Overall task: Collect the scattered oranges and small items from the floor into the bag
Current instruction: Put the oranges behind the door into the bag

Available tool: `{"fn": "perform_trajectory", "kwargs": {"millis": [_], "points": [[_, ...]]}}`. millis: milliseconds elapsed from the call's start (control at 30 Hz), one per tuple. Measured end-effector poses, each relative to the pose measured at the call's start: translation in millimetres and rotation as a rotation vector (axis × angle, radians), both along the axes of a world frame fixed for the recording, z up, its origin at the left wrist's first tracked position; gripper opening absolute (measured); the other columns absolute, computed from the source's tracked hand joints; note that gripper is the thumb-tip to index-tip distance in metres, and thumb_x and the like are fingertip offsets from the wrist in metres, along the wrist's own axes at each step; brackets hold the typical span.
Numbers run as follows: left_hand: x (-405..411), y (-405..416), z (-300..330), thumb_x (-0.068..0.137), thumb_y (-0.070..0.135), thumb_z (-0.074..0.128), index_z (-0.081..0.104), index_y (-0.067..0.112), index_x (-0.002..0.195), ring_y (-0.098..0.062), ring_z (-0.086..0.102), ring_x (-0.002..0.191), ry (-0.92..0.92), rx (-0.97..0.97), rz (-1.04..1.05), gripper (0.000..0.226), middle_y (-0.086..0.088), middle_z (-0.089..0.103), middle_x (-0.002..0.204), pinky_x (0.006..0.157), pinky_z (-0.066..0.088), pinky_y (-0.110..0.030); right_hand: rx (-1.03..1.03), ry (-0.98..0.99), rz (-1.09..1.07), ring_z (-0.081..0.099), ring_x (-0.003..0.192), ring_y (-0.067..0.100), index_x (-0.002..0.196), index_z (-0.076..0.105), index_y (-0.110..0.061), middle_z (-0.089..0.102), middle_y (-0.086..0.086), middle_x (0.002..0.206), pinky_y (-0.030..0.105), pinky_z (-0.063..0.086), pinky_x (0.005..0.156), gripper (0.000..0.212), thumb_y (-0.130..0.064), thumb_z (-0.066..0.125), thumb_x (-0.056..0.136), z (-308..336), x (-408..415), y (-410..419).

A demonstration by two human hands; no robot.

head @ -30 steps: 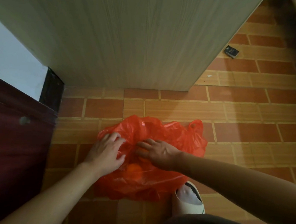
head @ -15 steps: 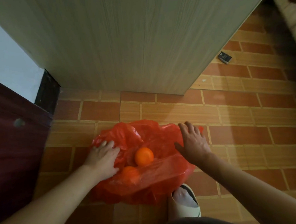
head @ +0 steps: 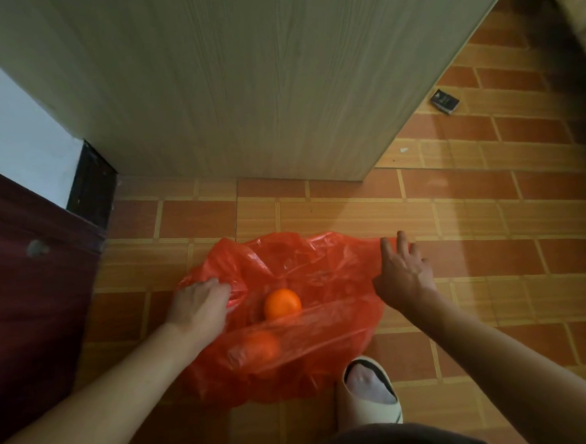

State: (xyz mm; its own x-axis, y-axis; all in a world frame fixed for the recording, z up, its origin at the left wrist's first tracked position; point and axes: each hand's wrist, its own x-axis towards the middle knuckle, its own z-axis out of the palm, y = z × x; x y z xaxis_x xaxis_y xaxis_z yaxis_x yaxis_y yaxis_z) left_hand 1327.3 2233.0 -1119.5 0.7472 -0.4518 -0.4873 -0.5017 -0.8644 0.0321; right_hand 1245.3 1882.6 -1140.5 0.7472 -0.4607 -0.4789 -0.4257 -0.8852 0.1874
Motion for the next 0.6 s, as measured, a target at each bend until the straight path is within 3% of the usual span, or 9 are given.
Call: {"fn": "perform_trajectory", "kwargs": {"millis": [167,267,333,433,500,600], "points": [[0.9,-4.2,5.6,0.099,0.045,0.06,0.06,0.025,0.111,-0.019,0.07,0.099,-0.075,-0.112,0.039,0.023,0.005,0.066,0.111,0.078,0.052,-0.033,0.078,-0.042,-0.015,0.049,0.127,0.041,0.138,0.042,-0.008,0.042,0.021,0.145,0.044,0.052,0.097,0.046,-0.011,0.053,0.094,-4.1,0.6,-17.7],[1.3,-2.9,9.8,0.097,0.044,0.061,0.056,0.026,0.104,-0.02,0.071,0.091,-0.091,-0.158,0.062,0.021,0.005,0.067,0.103,0.072,0.053,-0.033,0.177,-0.178,-0.094,0.061,0.096,0.038,0.121,0.05,-0.005,0.057,0.022,0.117,0.045,0.056,0.081,0.033,0.004,0.05,0.089,-8.3,5.7,-23.9],[-0.5,-4.1,15.1,0.095,0.041,0.064,0.056,0.025,0.101,-0.024,0.071,0.087,-0.122,-0.192,0.098,0.019,0.003,0.068,0.1,0.063,0.044,-0.032,0.206,-0.237,-0.097,0.062,0.085,0.034,0.121,0.053,-0.005,0.062,0.018,0.107,0.045,0.057,0.072,0.034,0.006,0.051,0.089,-9.1,11.0,-21.1],[-9.8,-4.2,21.4,0.086,0.031,0.074,0.063,0.02,0.091,-0.032,0.071,0.077,-0.173,-0.304,0.169,0.016,-0.003,0.071,0.087,0.06,0.046,-0.036,0.248,-0.299,-0.068,0.064,0.083,0.036,0.119,0.059,-0.007,0.069,0.015,0.1,0.042,0.056,0.07,0.036,0.005,0.047,0.087,-6.2,17.4,-2.5],[-21.6,-3.1,26.8,0.089,0.032,0.064,0.06,0.02,0.088,-0.034,0.069,0.075,-0.138,-0.416,0.271,0.013,-0.005,0.069,0.083,0.063,0.055,-0.04,0.301,-0.33,-0.045,0.066,0.087,0.04,0.113,0.064,-0.008,0.07,0.016,0.1,0.043,0.056,0.073,0.034,0.001,0.048,0.085,1.7,16.7,19.6],[-46.8,-4.2,49.4,0.092,0.04,0.047,0.044,0.027,0.082,-0.031,0.061,0.069,-0.042,-0.554,0.429,0.016,-0.001,0.058,0.075,0.062,0.053,-0.046,0.38,-0.358,0.008,0.066,0.09,0.044,0.11,0.069,-0.009,0.07,0.017,0.103,0.044,0.053,0.073,0.03,-0.005,0.054,0.084,23.2,6.2,55.1]]}}
